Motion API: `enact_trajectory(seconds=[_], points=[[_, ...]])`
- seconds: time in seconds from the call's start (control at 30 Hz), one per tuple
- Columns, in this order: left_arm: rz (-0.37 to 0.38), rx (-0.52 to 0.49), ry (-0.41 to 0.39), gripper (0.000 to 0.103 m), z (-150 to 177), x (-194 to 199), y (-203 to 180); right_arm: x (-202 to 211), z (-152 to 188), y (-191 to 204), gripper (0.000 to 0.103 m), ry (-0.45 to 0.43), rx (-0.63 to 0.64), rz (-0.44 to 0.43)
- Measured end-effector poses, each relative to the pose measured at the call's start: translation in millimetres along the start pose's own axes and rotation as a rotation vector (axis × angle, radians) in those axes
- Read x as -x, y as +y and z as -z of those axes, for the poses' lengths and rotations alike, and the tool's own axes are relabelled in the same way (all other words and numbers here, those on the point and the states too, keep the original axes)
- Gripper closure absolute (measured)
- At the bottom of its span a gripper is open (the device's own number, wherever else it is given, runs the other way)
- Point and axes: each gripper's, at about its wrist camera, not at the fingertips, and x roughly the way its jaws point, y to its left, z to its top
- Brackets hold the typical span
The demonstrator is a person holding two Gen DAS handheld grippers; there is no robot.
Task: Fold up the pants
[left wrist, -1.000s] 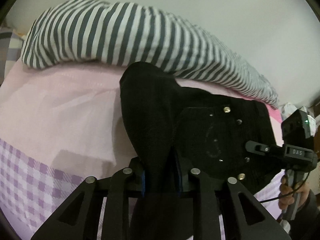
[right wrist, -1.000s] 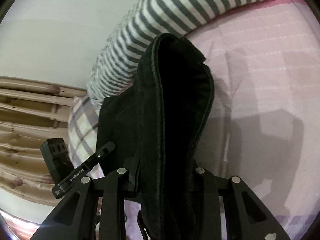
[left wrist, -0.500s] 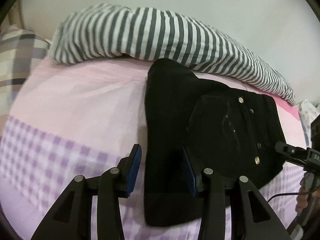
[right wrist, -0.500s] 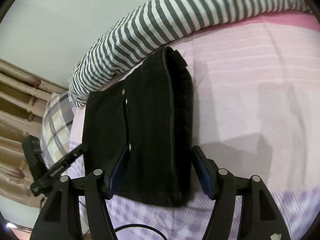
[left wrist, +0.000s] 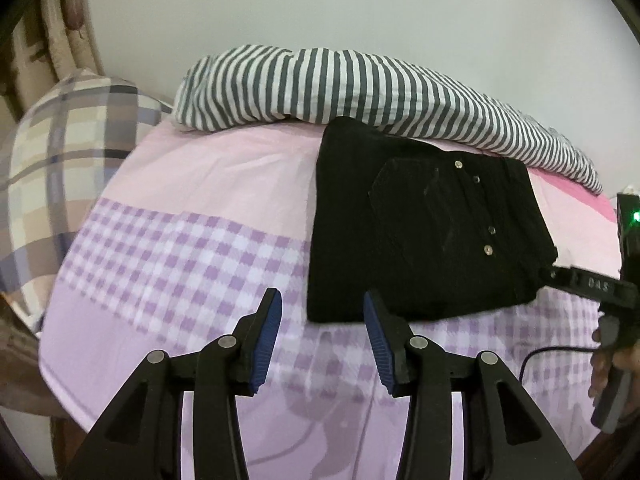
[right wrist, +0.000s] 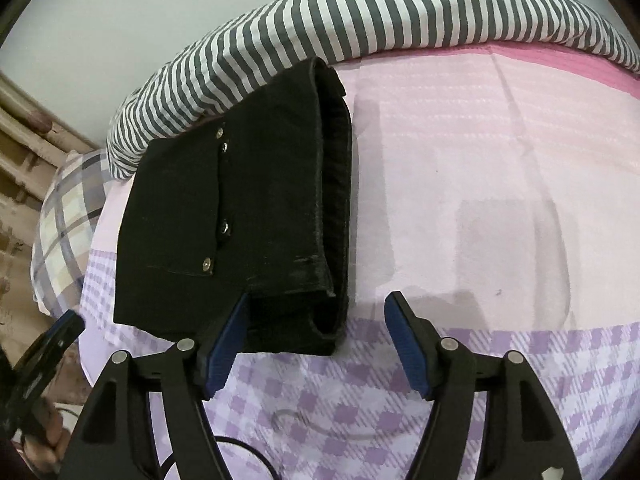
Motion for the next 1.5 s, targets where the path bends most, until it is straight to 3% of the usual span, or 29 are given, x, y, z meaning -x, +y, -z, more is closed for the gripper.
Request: enact_trajectory(seconds=[0.37,0.5,0.6,0.93,1.5], points=[[-0.024,-0.018,-0.034,0.048,23.8,27.1,-8.4,25.9,18.6,36.5,0.034,-0.081,0.094,0.111],[-0.022,-0.019,-0.046,0.046,27.6,32.4,-11.1,50.1,37.2,65.7,0.019,-0.167,0.176,0.159],[-0.025,-0.022,-0.055,0.046,30.7,34.7,-13.6,64.0,51.4,80.8,0.013,-0.207,0.205,0.170],[-0.031,-0.026,-0.046,0.046,44.1,30.7,-15.0,80.3,88.6,111.3,0.004,-0.226,0.242,0.200],[-0.035,-0.083,-0.078,0.046,49.3,35.9,-30.2,81.8,105.2,119.4,0.003,-0.227,0.274,0.237]])
